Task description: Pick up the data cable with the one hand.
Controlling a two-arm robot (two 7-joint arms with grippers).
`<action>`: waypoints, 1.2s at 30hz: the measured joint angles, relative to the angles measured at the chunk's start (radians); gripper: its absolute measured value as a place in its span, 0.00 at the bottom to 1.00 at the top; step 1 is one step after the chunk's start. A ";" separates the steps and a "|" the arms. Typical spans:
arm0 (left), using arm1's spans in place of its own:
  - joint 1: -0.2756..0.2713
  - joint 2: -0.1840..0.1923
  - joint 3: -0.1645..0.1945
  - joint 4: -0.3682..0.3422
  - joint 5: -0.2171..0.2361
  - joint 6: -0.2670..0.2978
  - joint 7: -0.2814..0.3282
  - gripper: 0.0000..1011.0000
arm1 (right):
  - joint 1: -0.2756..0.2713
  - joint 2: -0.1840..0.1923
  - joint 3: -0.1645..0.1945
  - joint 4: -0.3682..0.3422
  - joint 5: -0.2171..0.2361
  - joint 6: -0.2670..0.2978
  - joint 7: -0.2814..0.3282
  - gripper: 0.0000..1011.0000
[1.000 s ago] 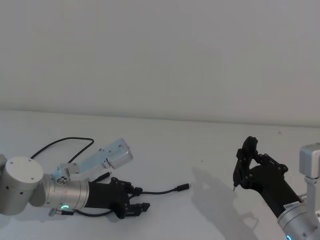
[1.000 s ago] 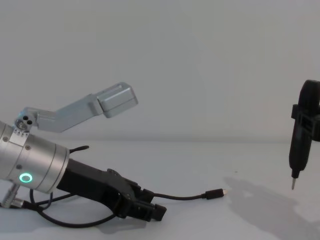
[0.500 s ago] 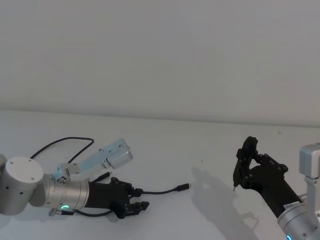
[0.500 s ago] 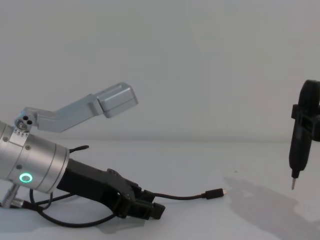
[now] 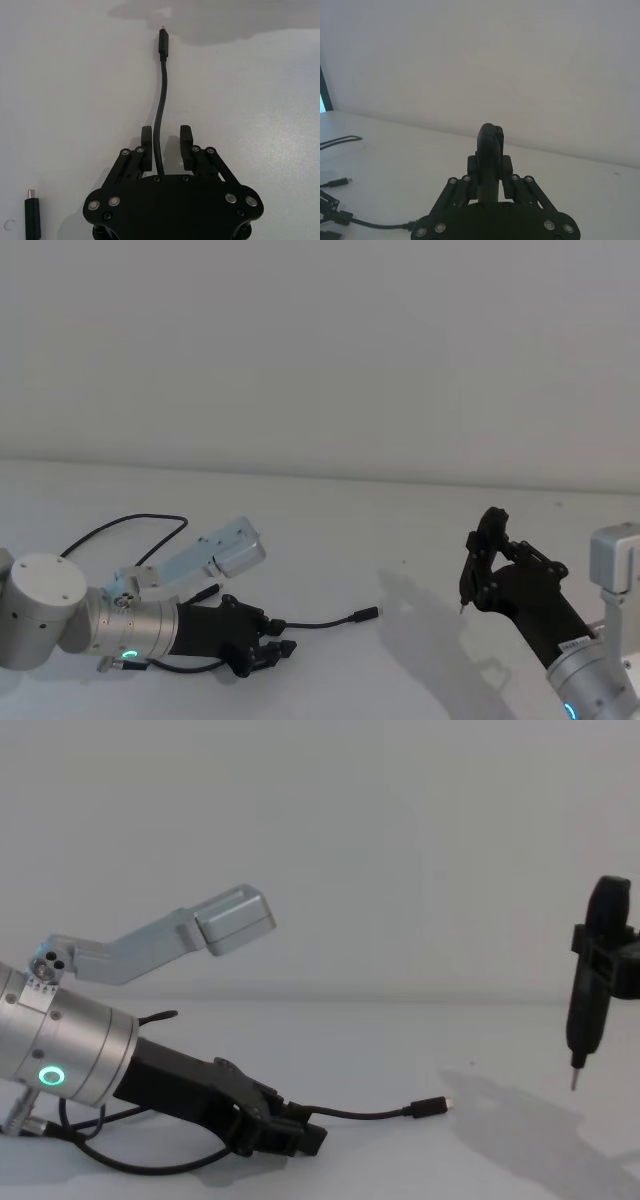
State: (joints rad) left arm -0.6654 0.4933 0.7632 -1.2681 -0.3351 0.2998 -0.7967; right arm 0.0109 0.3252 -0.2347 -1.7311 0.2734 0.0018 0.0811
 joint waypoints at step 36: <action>0.000 0.000 0.000 0.000 0.000 0.000 0.000 0.10 | 0.121 -0.051 -0.047 0.151 -0.019 -0.010 0.116 0.27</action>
State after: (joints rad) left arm -0.6653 0.4934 0.7632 -1.2681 -0.3352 0.2998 -0.7966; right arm 0.1324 0.2744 -0.2818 -1.5797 0.2544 -0.0080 0.1975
